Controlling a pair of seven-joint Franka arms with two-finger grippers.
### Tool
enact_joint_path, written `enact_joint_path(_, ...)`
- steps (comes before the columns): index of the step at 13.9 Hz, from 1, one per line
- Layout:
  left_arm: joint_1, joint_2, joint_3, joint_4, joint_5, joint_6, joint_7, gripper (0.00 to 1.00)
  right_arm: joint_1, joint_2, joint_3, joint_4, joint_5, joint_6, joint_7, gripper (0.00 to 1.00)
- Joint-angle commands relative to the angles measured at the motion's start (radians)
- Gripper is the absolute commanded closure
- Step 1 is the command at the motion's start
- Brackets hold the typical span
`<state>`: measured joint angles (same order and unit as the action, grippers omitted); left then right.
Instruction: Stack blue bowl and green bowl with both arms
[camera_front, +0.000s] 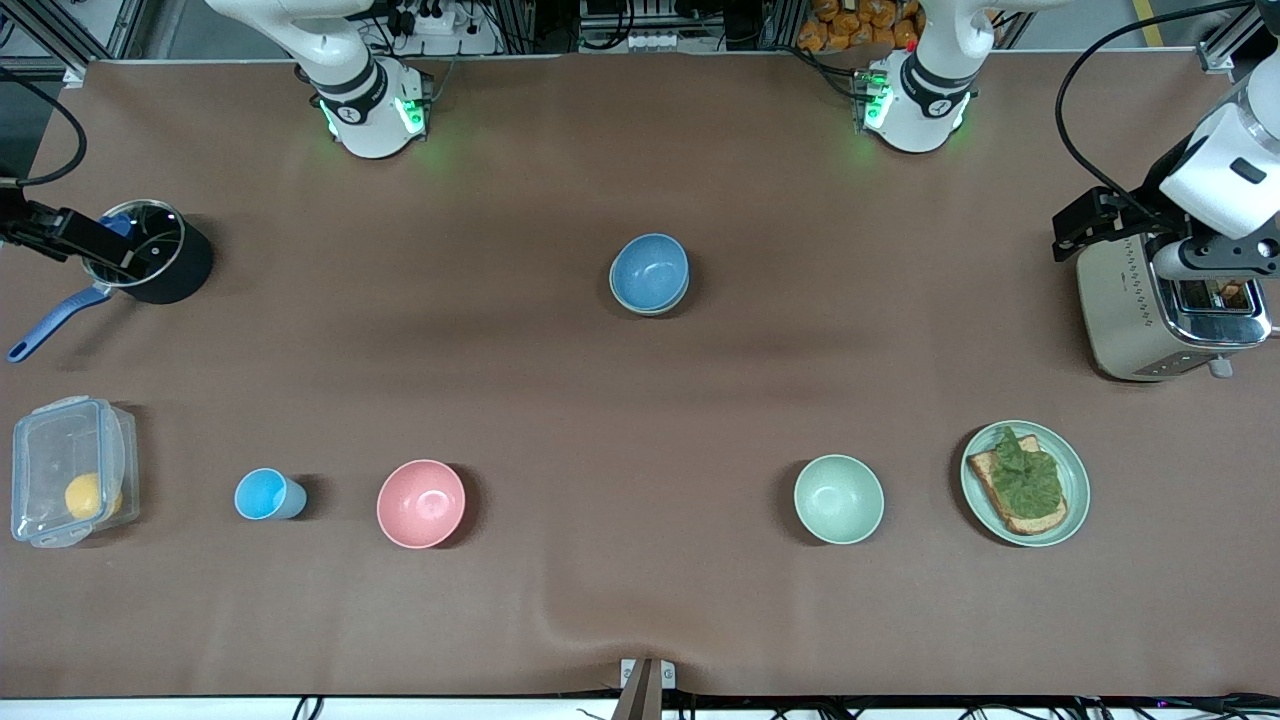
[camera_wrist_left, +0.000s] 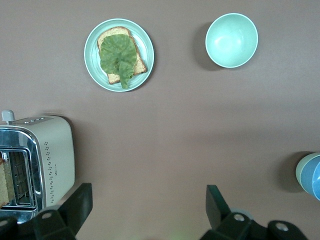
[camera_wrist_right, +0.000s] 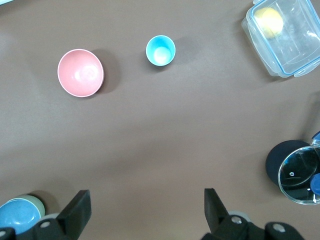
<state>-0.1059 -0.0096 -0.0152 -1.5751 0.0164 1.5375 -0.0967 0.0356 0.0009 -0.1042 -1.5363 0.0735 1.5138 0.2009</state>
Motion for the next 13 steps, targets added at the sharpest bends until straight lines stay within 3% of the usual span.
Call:
enact_joint_path(1, -0.005, -0.009, 0.008, 0.007, -0.026, -0.017, 0.012, 0.0, -0.002, -0.009, 0.006, 0.033, -0.023, -0.02, -0.009, 0.0)
enact_joint_path(5, -0.006, -0.012, 0.008, 0.007, -0.026, -0.02, 0.012, 0.0, -0.006, -0.01, 0.05, 0.036, -0.073, -0.021, -0.011, 0.0)
enact_joint_path(13, -0.006, -0.01, 0.004, 0.007, -0.026, -0.022, 0.005, 0.0, 0.009, -0.01, 0.049, 0.038, -0.077, -0.035, -0.011, 0.0)
